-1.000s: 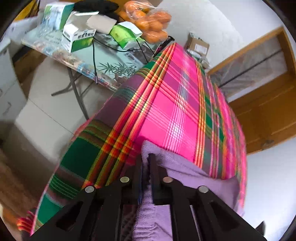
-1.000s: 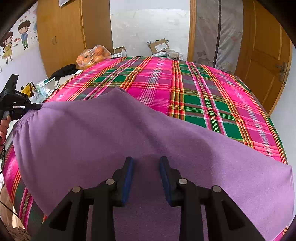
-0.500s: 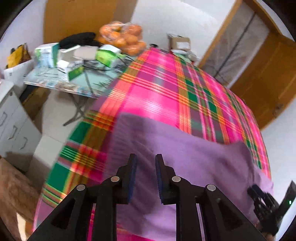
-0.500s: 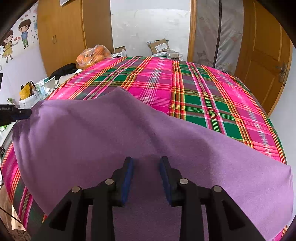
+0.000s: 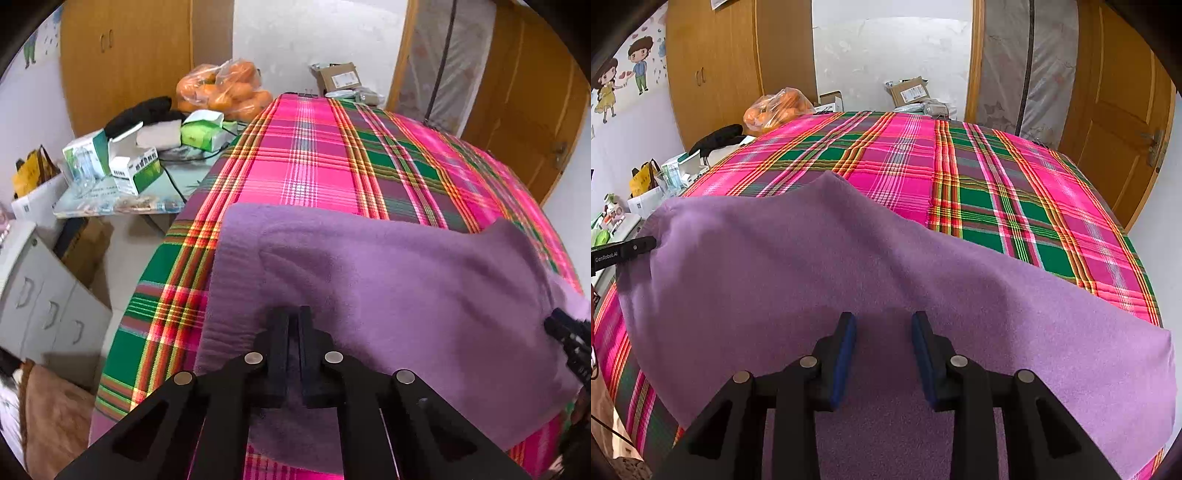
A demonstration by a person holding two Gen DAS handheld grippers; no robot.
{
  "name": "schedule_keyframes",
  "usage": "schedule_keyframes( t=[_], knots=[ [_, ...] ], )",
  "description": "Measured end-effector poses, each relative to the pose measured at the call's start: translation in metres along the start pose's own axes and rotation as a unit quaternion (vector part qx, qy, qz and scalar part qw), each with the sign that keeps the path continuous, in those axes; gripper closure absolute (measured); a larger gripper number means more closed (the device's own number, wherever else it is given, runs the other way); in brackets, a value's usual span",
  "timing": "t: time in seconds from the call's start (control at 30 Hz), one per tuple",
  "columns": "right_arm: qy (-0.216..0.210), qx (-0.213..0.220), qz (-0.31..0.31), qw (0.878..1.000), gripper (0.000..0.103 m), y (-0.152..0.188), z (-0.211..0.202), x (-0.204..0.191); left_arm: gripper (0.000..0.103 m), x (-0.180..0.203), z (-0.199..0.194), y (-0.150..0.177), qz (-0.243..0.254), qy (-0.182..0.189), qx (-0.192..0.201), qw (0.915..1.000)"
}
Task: Fold clothes
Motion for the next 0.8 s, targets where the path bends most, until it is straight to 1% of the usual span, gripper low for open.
schedule_keyframes(
  t=[0.07,0.17,0.33,0.4,0.5,0.53,0.7,0.8],
  knots=[
    [0.008,0.002,-0.008,1.000,0.071,0.000,-0.001,-0.003,0.097,0.001,0.000,0.000,0.000,-0.006,0.000,1.0000],
    [-0.004,0.006,-0.036,0.999,0.070,0.000,-0.001,-0.022,0.097,0.002,0.000,-0.001,-0.003,-0.009,-0.001,1.0000],
    [-0.037,0.003,-0.089,0.995,0.070,-0.001,0.001,-0.066,0.097,0.001,-0.001,-0.001,-0.008,-0.006,0.002,0.9999],
    [-0.058,0.005,-0.107,0.993,0.070,-0.002,0.001,-0.086,0.097,0.000,-0.001,0.000,-0.010,-0.005,0.004,0.9999],
    [-0.070,0.006,-0.134,0.989,0.069,0.000,0.001,-0.113,0.097,0.001,-0.002,0.000,-0.007,-0.006,0.006,0.9999],
    [-0.089,-0.002,-0.148,0.985,0.070,0.001,0.002,-0.125,0.097,0.001,-0.002,0.000,-0.008,-0.005,0.006,0.9999],
    [-0.107,0.008,-0.199,0.974,0.070,0.007,-0.002,-0.166,0.097,0.001,-0.003,0.000,-0.010,-0.004,0.004,0.9999],
    [-0.117,0.008,-0.204,0.972,0.070,0.005,-0.001,-0.179,0.097,0.000,-0.004,0.000,-0.009,-0.003,0.005,0.9999]
  ],
)
Point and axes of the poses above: each gripper's, at about its wrist camera, not at the fingertips, and z roughly the way its jaws point, x to its right, y to its underside, the point moved 3 cm from there along z, roughly the way its jaws point, and after that the axes turned 3 degrees about z, right-handed, at the moved point
